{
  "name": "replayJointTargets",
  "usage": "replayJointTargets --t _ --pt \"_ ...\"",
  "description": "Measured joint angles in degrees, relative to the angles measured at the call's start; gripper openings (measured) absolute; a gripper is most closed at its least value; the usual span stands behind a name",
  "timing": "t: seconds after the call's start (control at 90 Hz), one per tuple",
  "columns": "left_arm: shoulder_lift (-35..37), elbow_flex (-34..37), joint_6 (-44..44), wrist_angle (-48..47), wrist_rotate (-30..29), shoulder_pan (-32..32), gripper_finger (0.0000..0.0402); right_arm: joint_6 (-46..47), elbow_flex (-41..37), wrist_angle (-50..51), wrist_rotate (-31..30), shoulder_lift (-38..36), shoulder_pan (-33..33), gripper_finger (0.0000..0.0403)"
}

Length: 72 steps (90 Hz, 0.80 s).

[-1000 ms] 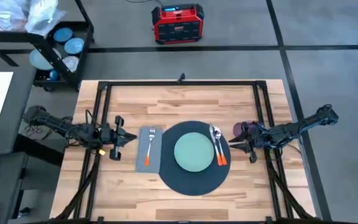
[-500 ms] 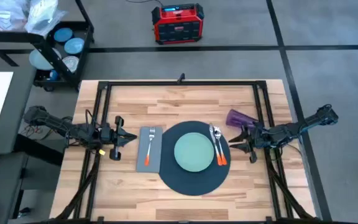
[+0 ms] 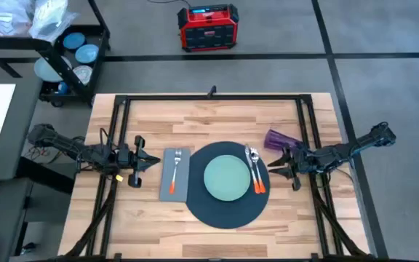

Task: Set table place
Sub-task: Move the purple glass to the right side of the blue placemat

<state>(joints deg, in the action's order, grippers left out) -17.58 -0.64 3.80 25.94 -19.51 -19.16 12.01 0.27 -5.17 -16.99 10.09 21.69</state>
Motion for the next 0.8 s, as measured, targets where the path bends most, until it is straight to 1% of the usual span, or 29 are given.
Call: replayJointTargets --t 0.311,0.8 --pt "-0.02 0.01 -1.27 -1.18 0.0 0.0 0.0001 -0.02 0.0 0.02 -0.05 0.0 0.0 0.0089" --pt "-0.02 0.0 -0.19 -1.14 -0.01 0.0 0.0001 -0.02 0.0 0.02 -0.07 0.02 -0.09 0.0089"
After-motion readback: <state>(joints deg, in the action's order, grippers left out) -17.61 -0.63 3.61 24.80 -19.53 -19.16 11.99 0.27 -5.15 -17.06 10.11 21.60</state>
